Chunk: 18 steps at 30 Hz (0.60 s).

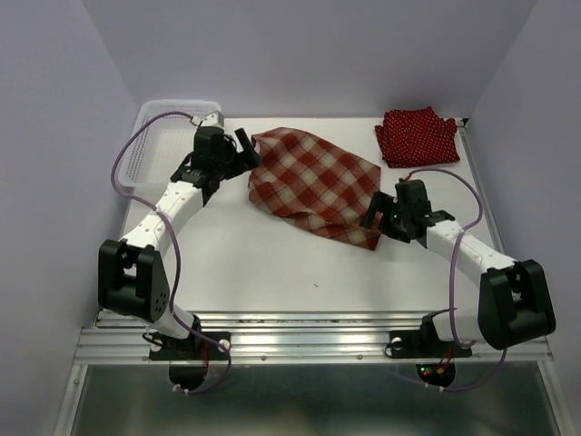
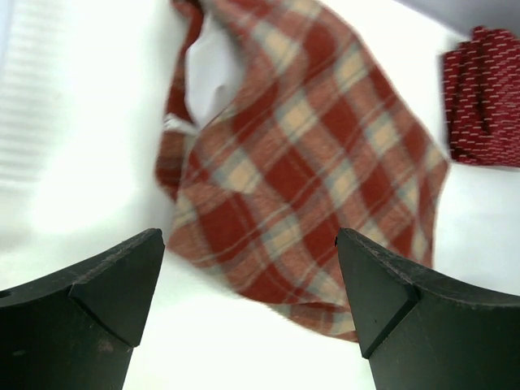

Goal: Fold and stack the skirts
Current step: Flatten the skirt out

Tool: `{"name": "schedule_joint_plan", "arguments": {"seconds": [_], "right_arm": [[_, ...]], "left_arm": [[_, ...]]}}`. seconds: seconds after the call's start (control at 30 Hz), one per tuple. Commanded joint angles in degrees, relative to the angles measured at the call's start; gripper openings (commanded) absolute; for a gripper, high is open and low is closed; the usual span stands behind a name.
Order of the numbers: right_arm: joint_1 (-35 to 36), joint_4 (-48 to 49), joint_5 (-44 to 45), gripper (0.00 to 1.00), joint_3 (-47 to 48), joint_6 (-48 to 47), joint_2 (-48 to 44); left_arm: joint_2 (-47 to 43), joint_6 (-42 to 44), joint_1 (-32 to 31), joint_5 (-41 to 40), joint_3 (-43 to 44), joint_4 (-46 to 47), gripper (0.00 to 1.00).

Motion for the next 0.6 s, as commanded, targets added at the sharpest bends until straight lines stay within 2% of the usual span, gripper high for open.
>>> {"name": "schedule_joint_plan", "arguments": {"seconds": [0.0,0.1,0.23,0.4,0.57], "right_arm": [[0.37,-5.67,7.83,1.00,1.73,4.76,1.96],[0.37,-4.36,7.75,1.00,1.99,4.68,3.72],[0.37,-1.90,6.16,0.99,3.49,2.83,6.36],[0.37,-0.32,6.07,0.98,4.99,2.48,9.52],[0.37,2.41,5.81,0.89,5.25,2.83,11.11]], "left_arm": [[-1.72,0.08,0.15,-7.87,-2.60,-8.19,0.99],[-2.95,-1.24,0.06,-7.52,-5.77,-9.17,0.99],[-3.04,-2.12,0.06,-3.93,-9.46,-6.01,0.99],[0.55,-2.99,0.06,-1.37,-11.75,-1.53,0.99],[5.74,-3.79,0.24,-0.49,-11.40,1.90,0.99]]}}
